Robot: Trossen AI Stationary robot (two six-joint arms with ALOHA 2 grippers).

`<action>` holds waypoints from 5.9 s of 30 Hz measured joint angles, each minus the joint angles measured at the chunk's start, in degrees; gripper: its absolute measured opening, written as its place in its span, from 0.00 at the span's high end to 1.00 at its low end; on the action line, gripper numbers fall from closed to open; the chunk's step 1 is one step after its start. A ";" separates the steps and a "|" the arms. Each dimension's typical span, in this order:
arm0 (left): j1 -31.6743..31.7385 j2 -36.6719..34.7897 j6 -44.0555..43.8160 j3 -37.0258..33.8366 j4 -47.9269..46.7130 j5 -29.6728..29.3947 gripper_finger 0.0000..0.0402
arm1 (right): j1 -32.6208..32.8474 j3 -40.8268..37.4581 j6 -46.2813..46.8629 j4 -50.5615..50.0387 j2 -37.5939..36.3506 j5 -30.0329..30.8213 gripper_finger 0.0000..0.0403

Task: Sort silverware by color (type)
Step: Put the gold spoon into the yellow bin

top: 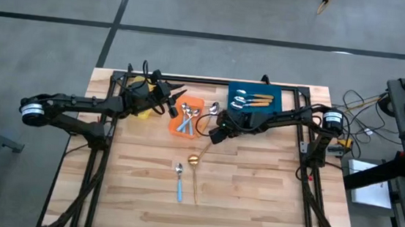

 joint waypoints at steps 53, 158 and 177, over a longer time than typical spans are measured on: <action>-0.01 0.00 -0.85 -0.01 0.05 0.00 0.81 | 0.02 -5.72 -0.07 10.55 0.23 1.60 0.70; -0.06 0.02 -7.95 0.87 -1.22 4.67 0.56 | 0.24 13.85 -54.88 34.05 -6.45 22.56 0.98; 0.28 0.02 -8.50 0.87 -2.62 2.43 0.63 | 0.24 20.29 -56.11 33.97 -2.93 22.40 0.98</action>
